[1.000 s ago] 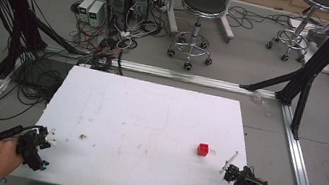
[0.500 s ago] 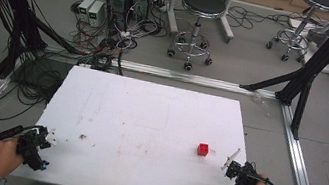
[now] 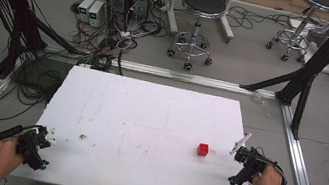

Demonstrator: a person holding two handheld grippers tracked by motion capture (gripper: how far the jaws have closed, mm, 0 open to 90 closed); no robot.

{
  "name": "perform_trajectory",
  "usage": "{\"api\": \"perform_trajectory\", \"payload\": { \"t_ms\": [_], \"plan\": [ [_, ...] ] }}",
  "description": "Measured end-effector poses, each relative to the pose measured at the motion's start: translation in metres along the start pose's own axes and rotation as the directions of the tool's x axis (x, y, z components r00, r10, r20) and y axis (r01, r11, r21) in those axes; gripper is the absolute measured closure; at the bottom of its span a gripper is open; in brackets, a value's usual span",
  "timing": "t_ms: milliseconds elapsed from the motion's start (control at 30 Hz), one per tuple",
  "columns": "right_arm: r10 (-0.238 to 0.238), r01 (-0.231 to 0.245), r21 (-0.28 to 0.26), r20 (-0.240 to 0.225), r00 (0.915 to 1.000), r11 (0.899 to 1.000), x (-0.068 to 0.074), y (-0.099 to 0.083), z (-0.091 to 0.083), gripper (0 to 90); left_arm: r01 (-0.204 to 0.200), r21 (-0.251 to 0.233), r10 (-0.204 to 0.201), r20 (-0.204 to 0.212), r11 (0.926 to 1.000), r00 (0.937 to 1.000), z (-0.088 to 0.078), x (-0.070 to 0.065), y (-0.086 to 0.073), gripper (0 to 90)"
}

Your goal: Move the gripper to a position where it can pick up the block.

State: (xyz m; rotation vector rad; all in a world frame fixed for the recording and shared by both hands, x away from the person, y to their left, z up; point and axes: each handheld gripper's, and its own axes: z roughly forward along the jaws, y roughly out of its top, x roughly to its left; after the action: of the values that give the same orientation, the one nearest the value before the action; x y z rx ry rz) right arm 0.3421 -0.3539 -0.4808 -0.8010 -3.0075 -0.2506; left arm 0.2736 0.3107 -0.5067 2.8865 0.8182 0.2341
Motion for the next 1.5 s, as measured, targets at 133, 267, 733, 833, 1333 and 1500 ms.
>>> {"api": "perform_trajectory", "payload": {
  "t_ms": [133,267,733,833,1333,1500],
  "plan": [
    [-0.017,0.017,0.011,0.001,0.9999,1.000,-0.014,0.006,-0.007,0.8,0.003,0.000,-0.003,0.004,1.0000,1.0000,0.000,0.000,0.000,22.2],
    [-0.026,0.026,0.005,0.003,0.9997,1.000,-0.025,0.014,-0.016,0.8,0.010,0.001,-0.010,0.006,0.9999,0.9999,0.002,0.000,0.000,22.2],
    [-0.172,0.172,0.007,-0.017,0.9850,0.985,-0.044,0.049,-0.034,0.8,0.012,-0.001,-0.012,-0.002,0.9999,0.9999,0.000,0.001,0.000,22.2],
    [-0.220,0.221,0.006,-0.030,0.9749,0.975,-0.044,0.058,-0.035,0.8,0.009,-0.001,-0.009,-0.005,1.0000,0.9999,0.000,0.001,0.000,22.2],
    [-0.415,0.415,0.057,-0.012,0.9097,0.908,-0.036,0.096,-0.028,0.8,0.015,-0.007,-0.015,-0.005,0.9999,0.9999,0.000,0.001,0.001,22.2],
    [-0.447,0.447,0.072,-0.015,0.8944,0.892,-0.031,0.110,-0.017,0.8,0.014,-0.006,-0.014,-0.004,0.9999,0.9999,0.000,0.001,0.001,22.2]
  ]
}}
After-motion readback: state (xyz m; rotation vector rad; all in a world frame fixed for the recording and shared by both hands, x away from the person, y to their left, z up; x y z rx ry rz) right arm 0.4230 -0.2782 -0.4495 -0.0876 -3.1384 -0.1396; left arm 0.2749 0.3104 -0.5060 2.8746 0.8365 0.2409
